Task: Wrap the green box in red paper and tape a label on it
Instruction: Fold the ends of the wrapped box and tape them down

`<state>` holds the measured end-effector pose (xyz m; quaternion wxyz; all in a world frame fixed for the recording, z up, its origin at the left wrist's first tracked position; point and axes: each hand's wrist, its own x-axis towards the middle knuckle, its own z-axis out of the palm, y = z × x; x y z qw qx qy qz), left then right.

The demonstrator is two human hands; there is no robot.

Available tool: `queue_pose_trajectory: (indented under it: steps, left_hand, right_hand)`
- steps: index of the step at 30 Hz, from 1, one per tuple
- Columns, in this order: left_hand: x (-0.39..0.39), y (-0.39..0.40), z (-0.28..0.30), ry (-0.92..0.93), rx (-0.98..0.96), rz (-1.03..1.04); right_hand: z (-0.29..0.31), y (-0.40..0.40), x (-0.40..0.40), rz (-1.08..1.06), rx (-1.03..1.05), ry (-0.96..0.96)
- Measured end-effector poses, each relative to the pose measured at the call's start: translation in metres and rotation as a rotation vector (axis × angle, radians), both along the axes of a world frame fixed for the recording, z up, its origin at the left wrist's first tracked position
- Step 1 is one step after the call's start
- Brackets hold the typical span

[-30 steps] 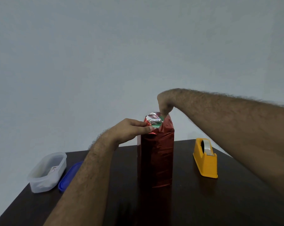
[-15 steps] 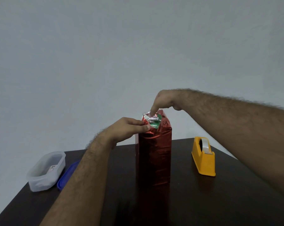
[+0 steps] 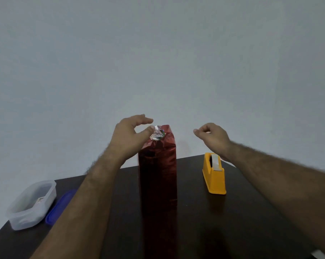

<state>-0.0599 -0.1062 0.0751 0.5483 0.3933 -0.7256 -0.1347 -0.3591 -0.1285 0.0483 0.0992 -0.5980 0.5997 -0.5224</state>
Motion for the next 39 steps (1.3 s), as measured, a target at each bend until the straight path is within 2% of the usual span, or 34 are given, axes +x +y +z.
queue_pose_trajectory:
  steps: [3, 5, 6, 8, 11, 17, 20, 25, 31, 39]
  left_hand:
    - [-0.028, 0.020, 0.004, -0.240, -0.436, 0.220]
    - [-0.052, 0.032, -0.002, -0.292, -0.531, 0.180]
    - [-0.065, 0.037, -0.009, -0.296, -0.491, 0.124]
    - [-0.095, 0.043, -0.026, -0.264, -0.290, -0.014]
    - [-0.139, 0.031, -0.055, -0.091, 0.056, -0.139]
    - [-0.208, -0.016, -0.082, 0.103, 0.581, -0.086]
    - [-0.232, -0.038, -0.086, 0.081, 0.797, -0.028]
    - [-0.250, -0.054, -0.083, -0.078, 0.998, 0.032]
    - [-0.255, -0.051, -0.078, -0.113, 1.132, 0.080]
    - [-0.268, -0.040, -0.066, -0.116, 1.060, 0.105]
  right_hand:
    - [-0.041, 0.023, -0.031, -0.119, 0.005, -0.012]
    - [-0.070, 0.035, -0.049, -0.135, 0.125, -0.046]
    - [-0.084, 0.038, -0.056, -0.132, 0.194, -0.038]
    - [-0.109, 0.042, -0.065, -0.120, 0.299, 0.004]
    - [-0.133, 0.042, -0.062, -0.055, 0.346, -0.012]
    - [-0.157, 0.021, -0.068, 0.044, 0.328, 0.073]
    - [-0.161, 0.018, -0.069, 0.026, 0.311, 0.093]
    - [-0.169, 0.011, -0.071, -0.019, 0.307, 0.107]
    - [-0.173, 0.004, -0.071, -0.048, 0.306, 0.140]
    - [-0.173, 0.003, -0.070, -0.044, 0.368, 0.094]
